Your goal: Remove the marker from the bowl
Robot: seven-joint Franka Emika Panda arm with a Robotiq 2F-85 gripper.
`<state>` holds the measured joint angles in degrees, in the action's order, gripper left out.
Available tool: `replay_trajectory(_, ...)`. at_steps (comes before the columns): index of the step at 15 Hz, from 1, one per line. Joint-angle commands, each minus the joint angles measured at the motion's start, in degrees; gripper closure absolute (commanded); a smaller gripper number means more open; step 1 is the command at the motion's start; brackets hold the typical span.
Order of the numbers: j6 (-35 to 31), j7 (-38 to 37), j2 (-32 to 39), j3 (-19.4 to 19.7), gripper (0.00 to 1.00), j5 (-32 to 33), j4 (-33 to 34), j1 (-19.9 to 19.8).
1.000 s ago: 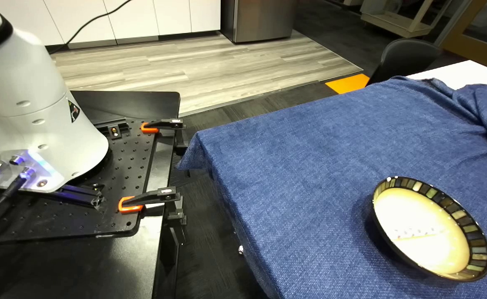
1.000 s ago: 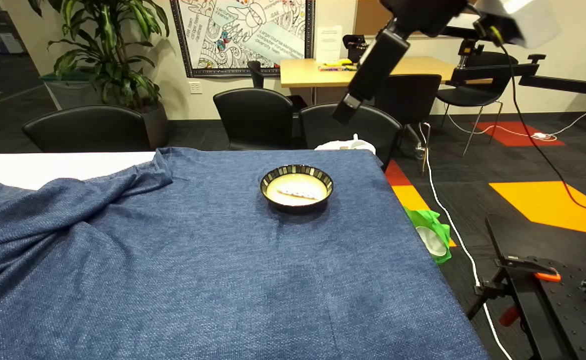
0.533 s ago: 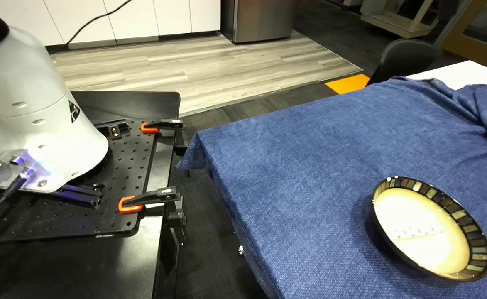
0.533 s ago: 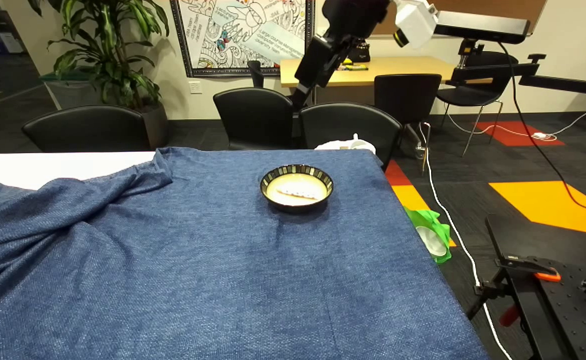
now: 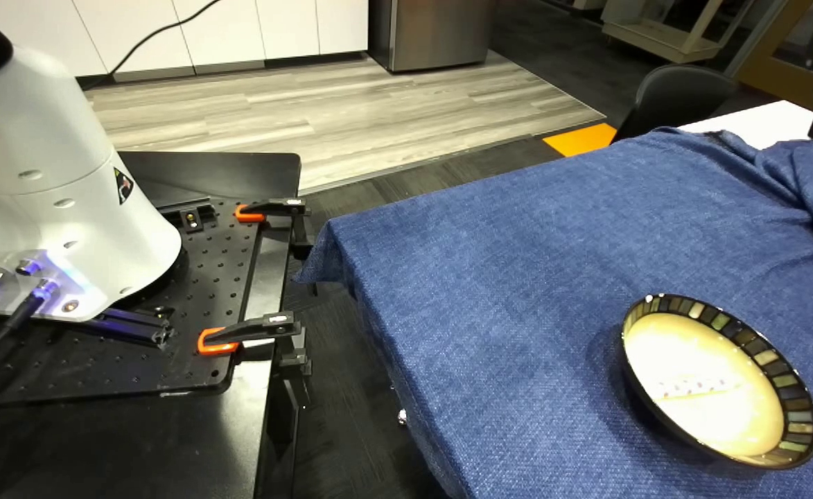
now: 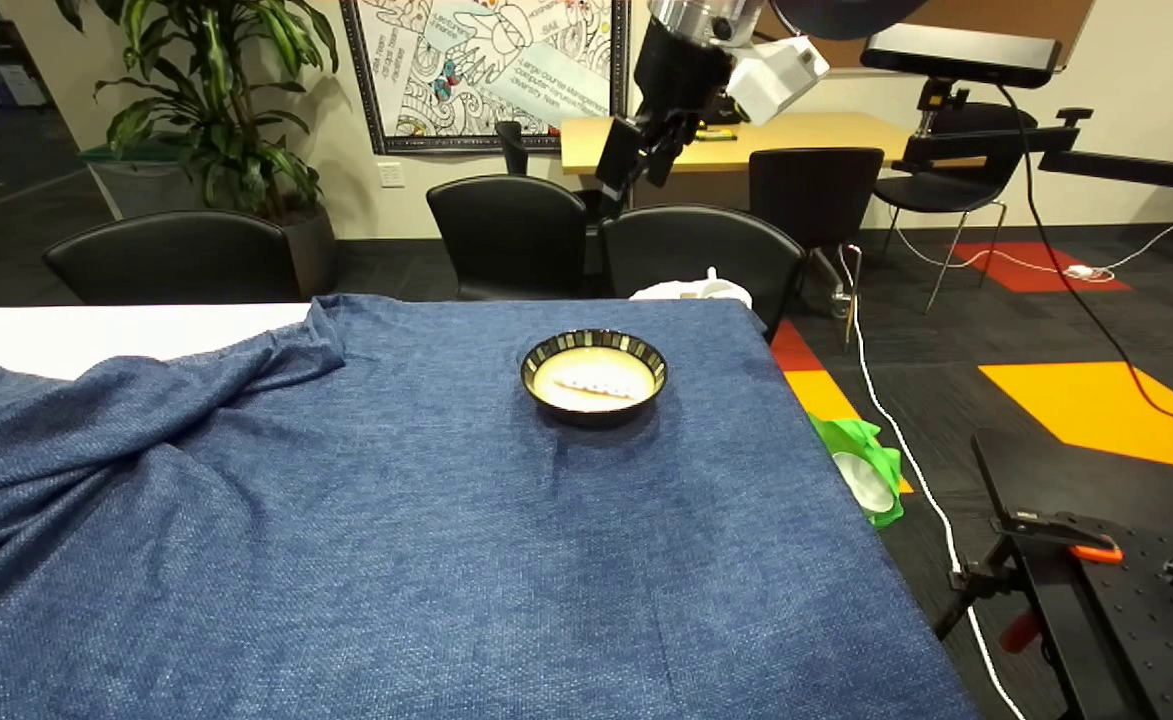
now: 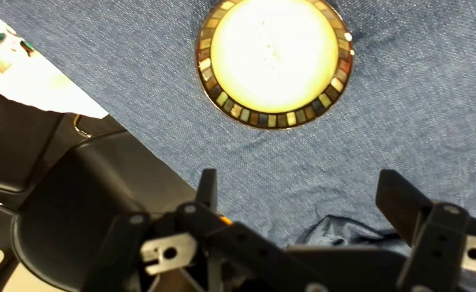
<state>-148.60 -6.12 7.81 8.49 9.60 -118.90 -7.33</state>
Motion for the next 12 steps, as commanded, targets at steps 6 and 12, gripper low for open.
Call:
replay_trajectory(6,11.5,9.8,7.8,1.2,0.0,-5.6,6.3,-4.1)
replay_trajectory(12,10.9,13.8,8.2,1.3,0.0,-7.4,4.4,-4.8)
